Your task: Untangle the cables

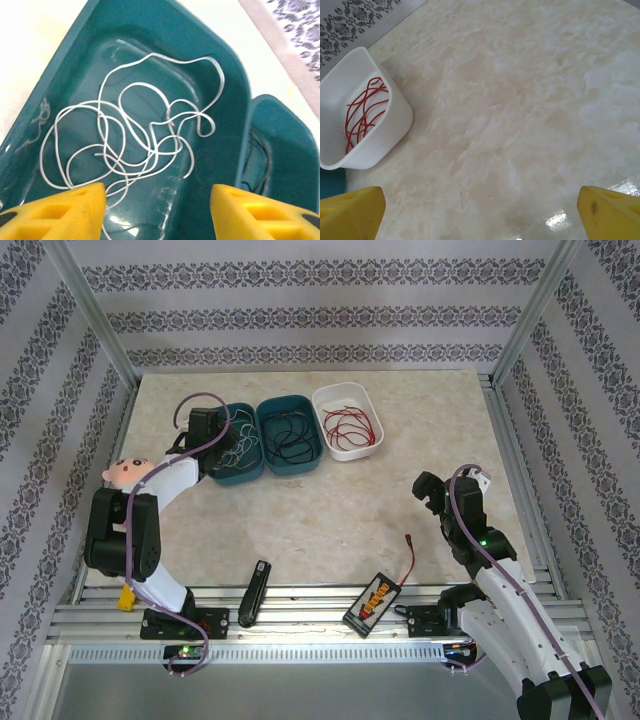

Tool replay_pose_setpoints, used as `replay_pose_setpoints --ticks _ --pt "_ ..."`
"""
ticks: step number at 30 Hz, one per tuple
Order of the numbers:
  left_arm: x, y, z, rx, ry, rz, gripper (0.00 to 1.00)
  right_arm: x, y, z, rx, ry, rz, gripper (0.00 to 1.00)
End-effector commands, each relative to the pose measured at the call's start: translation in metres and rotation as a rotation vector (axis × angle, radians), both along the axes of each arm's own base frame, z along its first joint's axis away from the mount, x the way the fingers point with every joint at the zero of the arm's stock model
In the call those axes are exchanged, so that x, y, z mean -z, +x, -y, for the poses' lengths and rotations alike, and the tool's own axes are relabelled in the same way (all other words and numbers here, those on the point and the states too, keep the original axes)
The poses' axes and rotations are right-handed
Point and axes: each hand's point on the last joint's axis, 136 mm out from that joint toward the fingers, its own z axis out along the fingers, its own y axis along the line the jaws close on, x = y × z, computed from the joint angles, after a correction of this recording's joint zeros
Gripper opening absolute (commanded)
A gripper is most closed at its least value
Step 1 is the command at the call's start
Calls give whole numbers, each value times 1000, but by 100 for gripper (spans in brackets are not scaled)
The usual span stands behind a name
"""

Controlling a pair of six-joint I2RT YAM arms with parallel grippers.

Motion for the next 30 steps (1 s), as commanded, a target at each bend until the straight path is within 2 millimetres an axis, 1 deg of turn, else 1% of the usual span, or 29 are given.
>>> replay_pose_setpoints --ticks 1,2,4,7,10,14,18,22,27,30 --pt "-60 -2 -14 8 105 145 74 -5 0 6 25 -10 8 98" --pt "-66 -6 -18 6 138 151 81 -5 0 7 24 -15 8 98" --pt "-80 -17 -28 6 225 165 99 -7 1 8 26 -25 7 98" --pt "-90 -33 -44 -11 351 159 99 -7 1 10 29 -41 2 98" --pt "-91 -51 -61 -39 472 137 99 -8 1 13 31 -63 1 98" --pt "-86 -73 -83 -97 621 146 99 -10 2 23 49 -138 5 98" --pt "-77 -86 -97 -140 682 211 99 -11 3 36 83 -236 16 98" --pt "-58 -86 -101 -117 676 231 99 -13 8 46 98 -350 38 98" --pt "-33 -73 -99 -13 682 229 99 -14 21 53 74 -514 74 98" --pt "-20 -63 -94 66 703 227 99 -15 30 56 59 -594 100 98"
